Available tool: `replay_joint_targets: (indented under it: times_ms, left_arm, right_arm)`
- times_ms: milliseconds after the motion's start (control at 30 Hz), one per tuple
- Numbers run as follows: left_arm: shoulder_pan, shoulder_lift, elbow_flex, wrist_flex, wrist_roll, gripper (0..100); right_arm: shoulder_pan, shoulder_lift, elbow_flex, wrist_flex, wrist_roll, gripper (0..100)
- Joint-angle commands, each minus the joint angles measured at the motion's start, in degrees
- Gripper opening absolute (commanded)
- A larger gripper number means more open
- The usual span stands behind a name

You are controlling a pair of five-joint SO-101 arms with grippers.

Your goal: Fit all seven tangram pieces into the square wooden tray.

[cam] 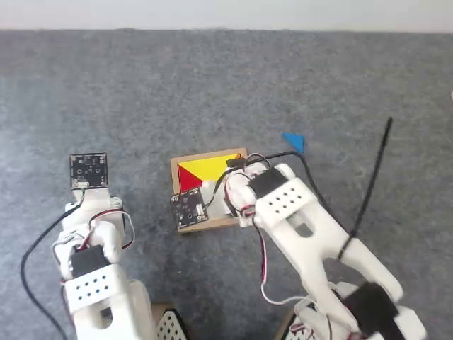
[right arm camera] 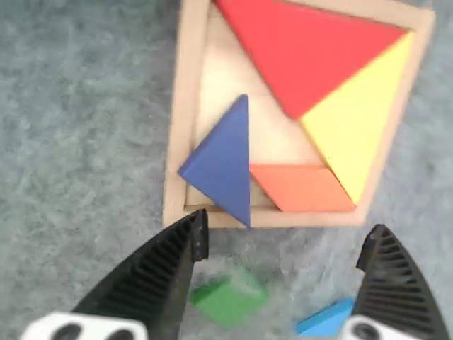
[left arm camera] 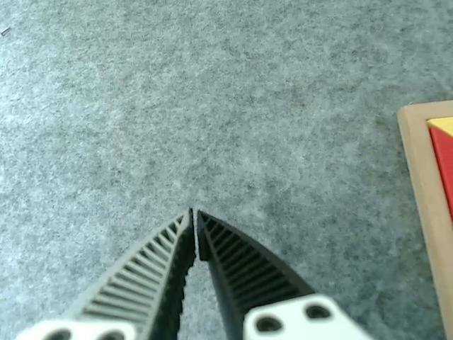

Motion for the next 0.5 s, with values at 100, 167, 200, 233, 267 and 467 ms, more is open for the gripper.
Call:
replay_joint_targets:
  times_ms: [100, 167, 200, 233, 267, 467]
  left_arm:
    - [-0.18, 0.18, -2.07, -0.97, -0.7, 1]
    - [-0.18, 0.18, -2.07, -0.97, -0.7, 1]
    - [-0.18, 0.18, -2.07, -0.97, -0.7, 1]
    - [-0.18, 0.18, -2.07, -0.97, -0.7, 1]
    - [-0.18, 0.18, -2.07, -0.88, -0.7, 1]
    - [-0.18, 0.18, -2.07, -0.79, -0.7, 1]
  right_arm:
    - [-2.24, -7.52, 1.85, -1.8, -27.25, 31.1]
    - [-2.95, -6.81, 1.85, -1.98, -37.63, 25.7]
    - [-3.12, -6.37, 1.93, -1.63, -42.02, 22.4]
    - [-3.3, -5.76, 2.02, -1.54, -45.89, 19.0]
    - [-3.38, -4.88, 2.02, -1.71, -48.62, 15.6]
    - [-3.38, 2.24, 1.93, -2.07, -47.91, 0.6]
